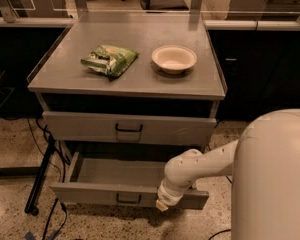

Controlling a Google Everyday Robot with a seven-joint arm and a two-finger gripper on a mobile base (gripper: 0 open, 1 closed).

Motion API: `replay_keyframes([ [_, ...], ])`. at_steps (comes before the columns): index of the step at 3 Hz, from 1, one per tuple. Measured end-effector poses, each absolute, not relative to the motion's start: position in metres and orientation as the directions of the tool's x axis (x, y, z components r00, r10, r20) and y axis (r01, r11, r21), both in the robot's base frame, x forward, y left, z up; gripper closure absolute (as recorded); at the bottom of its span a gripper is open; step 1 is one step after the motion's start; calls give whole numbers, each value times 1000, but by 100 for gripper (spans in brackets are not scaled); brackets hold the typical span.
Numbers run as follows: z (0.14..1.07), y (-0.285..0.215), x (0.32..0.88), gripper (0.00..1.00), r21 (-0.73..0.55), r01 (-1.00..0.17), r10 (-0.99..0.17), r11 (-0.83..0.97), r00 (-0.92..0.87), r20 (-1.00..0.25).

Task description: Close middle drawer

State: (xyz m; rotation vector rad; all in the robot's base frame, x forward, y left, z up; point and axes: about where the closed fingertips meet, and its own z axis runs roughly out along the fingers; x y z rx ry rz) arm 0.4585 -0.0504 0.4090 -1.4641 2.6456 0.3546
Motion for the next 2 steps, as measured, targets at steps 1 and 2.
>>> replay_keyframes([
  [1,409,-50,459,65,155,-845,-823,511,-534,-196],
  [2,409,-50,458,41,155,-845,-823,511,-534,-196],
])
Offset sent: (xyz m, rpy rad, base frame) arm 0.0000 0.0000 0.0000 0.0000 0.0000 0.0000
